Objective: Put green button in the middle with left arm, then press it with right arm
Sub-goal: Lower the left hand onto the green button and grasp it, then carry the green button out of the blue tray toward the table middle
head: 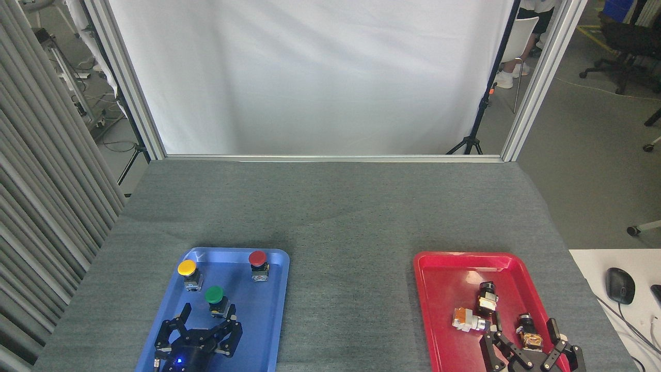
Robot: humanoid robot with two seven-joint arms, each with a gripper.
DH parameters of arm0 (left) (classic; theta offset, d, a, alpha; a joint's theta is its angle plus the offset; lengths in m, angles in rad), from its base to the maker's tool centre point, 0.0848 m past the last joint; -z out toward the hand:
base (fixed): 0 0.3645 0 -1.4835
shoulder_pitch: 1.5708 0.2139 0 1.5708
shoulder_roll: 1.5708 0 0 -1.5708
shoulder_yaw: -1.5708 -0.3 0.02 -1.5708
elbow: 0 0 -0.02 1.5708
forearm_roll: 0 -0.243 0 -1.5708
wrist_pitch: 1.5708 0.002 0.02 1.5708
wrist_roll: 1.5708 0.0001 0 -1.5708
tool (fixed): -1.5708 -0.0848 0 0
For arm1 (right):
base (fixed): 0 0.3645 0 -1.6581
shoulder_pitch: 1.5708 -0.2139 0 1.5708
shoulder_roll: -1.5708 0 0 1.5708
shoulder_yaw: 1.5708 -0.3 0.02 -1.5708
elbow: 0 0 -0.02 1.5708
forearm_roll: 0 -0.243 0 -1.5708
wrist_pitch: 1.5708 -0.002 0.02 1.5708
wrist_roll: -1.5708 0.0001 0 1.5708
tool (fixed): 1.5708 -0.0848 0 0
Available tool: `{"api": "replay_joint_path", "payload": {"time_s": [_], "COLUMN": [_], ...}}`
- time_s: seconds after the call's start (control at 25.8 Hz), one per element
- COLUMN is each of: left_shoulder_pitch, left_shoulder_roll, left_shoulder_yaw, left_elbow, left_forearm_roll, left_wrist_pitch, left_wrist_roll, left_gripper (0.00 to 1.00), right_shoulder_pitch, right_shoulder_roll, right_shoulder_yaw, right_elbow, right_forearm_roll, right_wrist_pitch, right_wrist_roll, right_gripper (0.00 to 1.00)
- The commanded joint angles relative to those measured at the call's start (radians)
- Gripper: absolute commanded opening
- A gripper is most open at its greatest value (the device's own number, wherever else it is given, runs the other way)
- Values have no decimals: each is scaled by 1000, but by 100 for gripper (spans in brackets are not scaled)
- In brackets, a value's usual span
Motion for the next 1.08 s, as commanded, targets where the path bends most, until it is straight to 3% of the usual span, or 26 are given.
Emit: {"api": "replay_joint_path", "payload": {"time_s": [0.0, 0.23, 0.39, 0.5, 0.62, 0.77, 1.05], "left_shoulder_pitch": [-15, -47, -59, -64, -68, -64, -68], "left_shoulder_roll": [-1, -3, -3, -3, 2, 13, -3], "left_shoulder_yaw": [0, -3, -9, -14, -26, -54, -77], "left_elbow": [14, 54, 66, 77, 86, 75, -26], "left_forearm_roll": [0, 0, 2, 2, 0, -1, 2], "left_wrist_pitch": [0, 0, -2, -5, -15, -63, -149], "left_wrist_roll": [-1, 1, 1, -1, -7, -2, 5], "left_gripper": [96, 91, 78, 56, 30, 3, 0], "right_shoulder_pitch": [3, 3, -39, -45, -45, -45, -45], "right_shoulder_roll": [5, -28, -21, -37, -28, -28, -22], "right_shoulder_yaw": [2, 6, 20, 48, 74, 79, 75], "right_elbow": [-9, -20, -11, -3, -5, -5, -3], "right_forearm_roll": [-3, -3, -19, -64, -66, -66, -70], "right_wrist_pitch": [3, -12, -5, -15, -37, -74, -111], "right_wrist_roll": [0, 0, 2, 2, 0, -1, -4], "right_gripper": [100, 100, 100, 100, 100, 100, 100]}}
